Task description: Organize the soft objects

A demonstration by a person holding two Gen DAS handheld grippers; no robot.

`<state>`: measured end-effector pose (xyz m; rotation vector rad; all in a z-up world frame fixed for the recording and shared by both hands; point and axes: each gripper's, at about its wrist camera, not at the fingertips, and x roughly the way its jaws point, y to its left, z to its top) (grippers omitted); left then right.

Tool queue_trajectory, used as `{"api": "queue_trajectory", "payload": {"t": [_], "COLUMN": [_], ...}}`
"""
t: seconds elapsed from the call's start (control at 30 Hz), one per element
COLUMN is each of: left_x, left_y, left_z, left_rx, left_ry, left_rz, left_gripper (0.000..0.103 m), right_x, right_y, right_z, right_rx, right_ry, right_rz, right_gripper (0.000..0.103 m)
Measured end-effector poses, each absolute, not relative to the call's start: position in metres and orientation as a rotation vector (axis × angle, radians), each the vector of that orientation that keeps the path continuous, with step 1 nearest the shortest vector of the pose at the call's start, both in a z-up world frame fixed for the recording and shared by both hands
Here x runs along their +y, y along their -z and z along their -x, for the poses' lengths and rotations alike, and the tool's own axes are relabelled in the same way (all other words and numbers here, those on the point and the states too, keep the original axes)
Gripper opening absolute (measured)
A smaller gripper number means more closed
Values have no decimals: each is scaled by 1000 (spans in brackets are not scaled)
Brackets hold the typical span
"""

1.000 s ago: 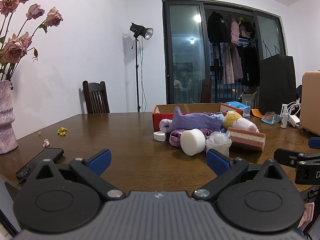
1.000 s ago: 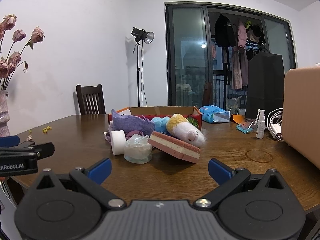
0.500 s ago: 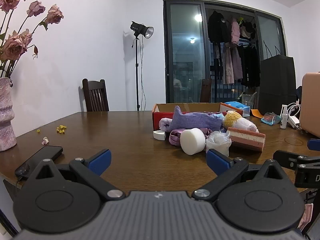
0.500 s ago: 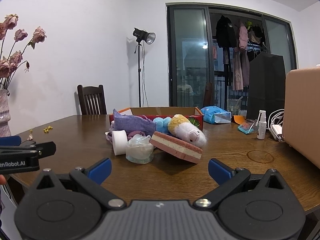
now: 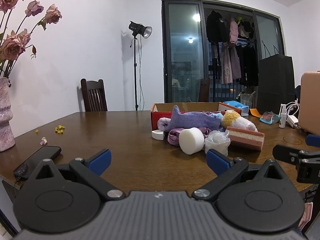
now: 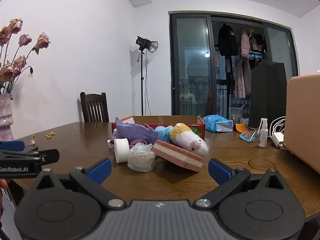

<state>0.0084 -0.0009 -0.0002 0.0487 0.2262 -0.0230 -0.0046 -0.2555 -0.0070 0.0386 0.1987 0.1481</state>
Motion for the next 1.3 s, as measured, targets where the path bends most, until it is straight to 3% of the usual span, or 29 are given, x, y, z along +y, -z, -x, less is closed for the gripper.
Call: {"api": "queue_trajectory", "payload": {"t": [0.3,0.47,0.83,1.03,1.07,1.13,1.3], "left_x": [16,-1,-61,-64,-63,-63,-59], "left_y": [-13,-12,-3,0,0,-1,1], "left_z": [-55,-90,-132,-131,-129,-121,-101], "left_rx": [266,303,342,355,353,343,336], "left_ry": [127,164,286,262,259,259,265], "left_rz": [8,-12,-78,-84,-87,-91,-82], "left_gripper": [103,103,103,103,103,103,103], "right_x": [-259,-260,-286,-290,-293,-297,-308], "right_y": [9,13,12,19,19,15,20], "right_z": [-30,-71,-147,-153,-149,-139,-110], "right_rx": [256,309,391,441,432,408,420], "right_ry": [-229,-204,-134,-183,-195,-211,-196], "right_rz": [-66,-48,42,58,50,43,66], "right_gripper": [101,72,73,59,47,35,23]}}
